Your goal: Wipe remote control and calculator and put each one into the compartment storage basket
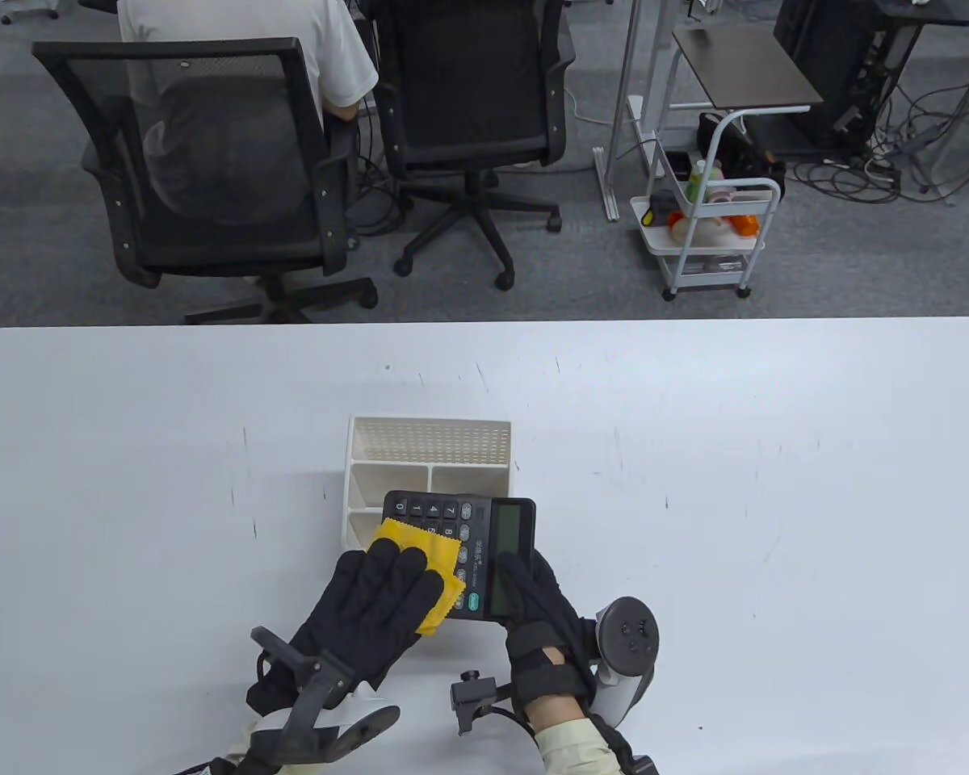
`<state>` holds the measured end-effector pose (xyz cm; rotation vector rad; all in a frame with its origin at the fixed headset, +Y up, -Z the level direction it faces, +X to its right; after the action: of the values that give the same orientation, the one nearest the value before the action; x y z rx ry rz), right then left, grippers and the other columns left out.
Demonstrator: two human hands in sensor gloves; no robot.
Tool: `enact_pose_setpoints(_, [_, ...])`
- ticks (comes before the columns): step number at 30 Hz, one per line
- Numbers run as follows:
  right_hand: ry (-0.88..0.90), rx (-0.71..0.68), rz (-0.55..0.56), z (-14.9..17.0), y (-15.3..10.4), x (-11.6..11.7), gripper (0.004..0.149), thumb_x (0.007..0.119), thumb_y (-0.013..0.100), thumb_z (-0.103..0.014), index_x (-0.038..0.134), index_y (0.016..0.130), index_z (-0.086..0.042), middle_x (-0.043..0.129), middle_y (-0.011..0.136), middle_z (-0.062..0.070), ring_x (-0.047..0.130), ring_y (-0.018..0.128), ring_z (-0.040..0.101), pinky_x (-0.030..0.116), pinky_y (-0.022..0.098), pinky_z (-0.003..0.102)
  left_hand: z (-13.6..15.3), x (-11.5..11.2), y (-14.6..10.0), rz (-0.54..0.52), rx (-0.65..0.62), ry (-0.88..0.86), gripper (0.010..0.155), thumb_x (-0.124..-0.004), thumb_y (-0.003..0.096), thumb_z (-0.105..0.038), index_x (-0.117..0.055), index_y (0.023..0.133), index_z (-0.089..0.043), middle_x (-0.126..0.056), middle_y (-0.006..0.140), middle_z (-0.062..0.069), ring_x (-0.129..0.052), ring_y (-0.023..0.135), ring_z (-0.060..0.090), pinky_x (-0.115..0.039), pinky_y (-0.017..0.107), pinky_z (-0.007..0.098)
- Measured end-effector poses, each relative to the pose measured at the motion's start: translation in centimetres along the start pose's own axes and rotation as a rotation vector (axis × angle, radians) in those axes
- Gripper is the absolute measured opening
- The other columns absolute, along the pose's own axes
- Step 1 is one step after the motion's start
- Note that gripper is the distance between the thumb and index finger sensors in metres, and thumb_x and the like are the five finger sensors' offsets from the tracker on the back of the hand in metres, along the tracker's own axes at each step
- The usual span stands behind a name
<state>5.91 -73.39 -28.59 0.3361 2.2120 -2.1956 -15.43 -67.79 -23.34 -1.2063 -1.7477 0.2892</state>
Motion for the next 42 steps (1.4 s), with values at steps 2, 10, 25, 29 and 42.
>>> enact_pose_setpoints(2, [0.0,-0.001,0.001,0.0,0.0,0.0,0.059,0.067,0.06,-0.032,0.058,0.101,0.01,0.082,0.09,0.028,0.096,0.064,0.034,0.078,0.049,0.054,-0.6,0.0,0.0,-0.001,-0.036,-0.028,0.052,-0.075,0.0511,-0.044,-0.063,0.101,-0.035,-0.069,0.108,-0.003,-0.07,0.102,0.029,-0.066,0.073,0.048])
enact_pose_setpoints(10, [-0.027,0.005,-0.058,0.1,0.0,0.6,0.059,0.068,0.06,-0.031,0.058,0.101,0.01,0.083,0.088,0.028,0.097,0.063,0.034,0.079,0.048,0.054,-1.2,-0.1,0.2,0.022,-0.052,-0.063,0.052,-0.063,0.0533,-0.047,-0.06,0.104,-0.034,-0.065,0.11,0.0,-0.066,0.104,0.03,-0.062,0.074,0.05])
enact_pose_setpoints(25, [-0.096,-0.028,-0.061,-0.1,0.0,0.5,0.06,0.067,0.06,-0.033,0.059,0.101,0.01,0.083,0.089,0.028,0.096,0.063,0.034,0.078,0.048,0.055,-1.8,-0.4,0.5,0.091,-0.078,-0.176,0.053,-0.063,0.0531,-0.044,-0.06,0.104,-0.031,-0.062,0.111,0.003,-0.062,0.105,0.032,-0.06,0.075,0.051])
enact_pose_setpoints(29, [-0.157,-0.055,-0.108,-0.4,0.0,1.1,0.06,0.067,0.06,-0.034,0.062,0.101,0.01,0.085,0.087,0.029,0.098,0.061,0.034,0.079,0.047,0.055,-0.8,-0.6,0.3,0.113,-0.033,-0.199,0.053,-0.063,0.0533,-0.044,-0.06,0.104,-0.031,-0.061,0.112,0.002,-0.061,0.106,0.032,-0.059,0.075,0.052])
enact_pose_setpoints(42, [-0.272,-0.112,-0.23,-0.8,-0.3,2.6,0.061,0.066,0.061,-0.037,0.067,0.099,0.011,0.09,0.081,0.031,0.101,0.055,0.035,0.08,0.044,0.055,3.1,-1.4,-0.2,0.138,0.158,-0.273,0.053,-0.063,0.0537,-0.044,-0.059,0.105,-0.03,-0.059,0.112,0.003,-0.059,0.106,0.033,-0.058,0.075,0.053])
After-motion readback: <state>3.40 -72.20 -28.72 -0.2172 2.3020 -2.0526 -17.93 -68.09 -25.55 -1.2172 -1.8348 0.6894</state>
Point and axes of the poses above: the tracker on the back of each hand, its own z axis roughly to the little-finger side, its own y axis roughly from the wrist to the fingertips, x = y × z, the point moved 2 cm from there along y, roughly from the wrist to the fingertips
